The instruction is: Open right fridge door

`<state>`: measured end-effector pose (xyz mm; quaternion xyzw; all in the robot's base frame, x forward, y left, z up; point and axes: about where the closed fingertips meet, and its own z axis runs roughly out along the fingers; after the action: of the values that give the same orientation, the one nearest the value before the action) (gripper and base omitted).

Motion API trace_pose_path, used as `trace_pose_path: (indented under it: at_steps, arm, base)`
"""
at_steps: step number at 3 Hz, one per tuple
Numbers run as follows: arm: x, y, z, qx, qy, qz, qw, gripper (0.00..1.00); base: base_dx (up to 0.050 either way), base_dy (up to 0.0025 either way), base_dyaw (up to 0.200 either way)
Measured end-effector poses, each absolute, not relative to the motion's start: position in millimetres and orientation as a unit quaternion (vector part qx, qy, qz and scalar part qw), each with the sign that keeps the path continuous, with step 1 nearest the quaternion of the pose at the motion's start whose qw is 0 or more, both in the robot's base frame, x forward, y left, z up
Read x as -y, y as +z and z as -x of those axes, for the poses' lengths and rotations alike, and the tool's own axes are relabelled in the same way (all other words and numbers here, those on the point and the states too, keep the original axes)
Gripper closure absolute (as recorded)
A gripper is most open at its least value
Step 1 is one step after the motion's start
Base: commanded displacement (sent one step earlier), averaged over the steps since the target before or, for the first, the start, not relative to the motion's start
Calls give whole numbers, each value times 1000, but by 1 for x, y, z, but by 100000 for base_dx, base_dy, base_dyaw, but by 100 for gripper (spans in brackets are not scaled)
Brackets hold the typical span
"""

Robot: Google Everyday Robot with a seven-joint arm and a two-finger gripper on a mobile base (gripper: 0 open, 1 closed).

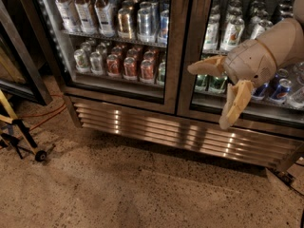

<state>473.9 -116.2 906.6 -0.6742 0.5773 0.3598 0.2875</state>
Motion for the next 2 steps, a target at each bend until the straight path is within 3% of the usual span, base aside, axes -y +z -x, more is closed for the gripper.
trace_pose_path:
  at_steps: [2]
  arm:
    - [103,912,-479,-576,378,659,302,0]
  base:
    - [0,0,0]
